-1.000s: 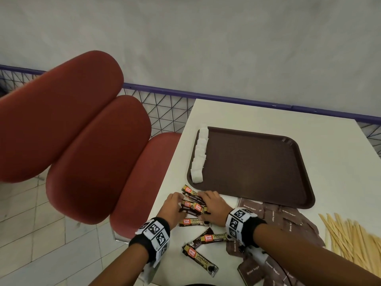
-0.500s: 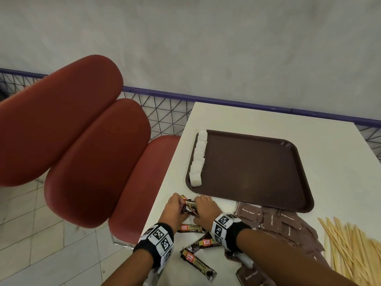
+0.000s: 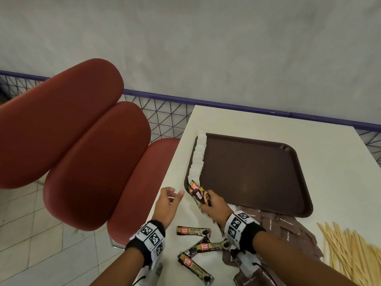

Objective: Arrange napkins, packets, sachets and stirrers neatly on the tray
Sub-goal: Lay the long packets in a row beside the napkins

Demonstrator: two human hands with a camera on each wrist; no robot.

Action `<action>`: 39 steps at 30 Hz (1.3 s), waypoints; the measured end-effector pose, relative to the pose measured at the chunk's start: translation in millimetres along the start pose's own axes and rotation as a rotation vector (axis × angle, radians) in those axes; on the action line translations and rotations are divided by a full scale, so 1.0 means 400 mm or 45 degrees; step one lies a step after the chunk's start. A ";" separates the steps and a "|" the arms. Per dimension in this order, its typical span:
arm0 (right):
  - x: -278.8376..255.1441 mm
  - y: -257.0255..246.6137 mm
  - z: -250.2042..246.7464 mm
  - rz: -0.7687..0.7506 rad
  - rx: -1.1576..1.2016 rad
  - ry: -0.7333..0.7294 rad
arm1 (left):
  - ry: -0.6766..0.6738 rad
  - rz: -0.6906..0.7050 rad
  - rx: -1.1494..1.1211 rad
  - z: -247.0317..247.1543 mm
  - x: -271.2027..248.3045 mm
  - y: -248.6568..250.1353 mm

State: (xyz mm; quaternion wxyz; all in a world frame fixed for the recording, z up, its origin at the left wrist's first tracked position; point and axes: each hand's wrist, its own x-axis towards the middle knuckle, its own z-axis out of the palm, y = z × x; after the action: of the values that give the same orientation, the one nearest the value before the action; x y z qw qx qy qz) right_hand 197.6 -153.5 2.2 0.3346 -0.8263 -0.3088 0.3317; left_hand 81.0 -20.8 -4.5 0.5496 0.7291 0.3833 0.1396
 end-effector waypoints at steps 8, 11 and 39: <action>-0.014 -0.045 0.007 -0.089 0.320 0.012 | -0.351 -0.251 -0.535 0.113 0.025 0.090; -0.014 -0.029 0.011 -0.106 0.368 0.015 | -0.378 -0.253 -0.618 0.125 0.018 0.100; 0.003 0.030 -0.025 -0.173 0.262 -0.009 | -0.088 -0.235 -0.966 0.119 0.087 0.051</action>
State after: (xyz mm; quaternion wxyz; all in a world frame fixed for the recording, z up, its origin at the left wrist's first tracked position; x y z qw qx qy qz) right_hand 209.4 -163.5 -1.7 0.4384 -0.7634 -0.3296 0.3410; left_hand 142.0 -31.3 -10.7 0.8030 0.4408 0.3495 0.1969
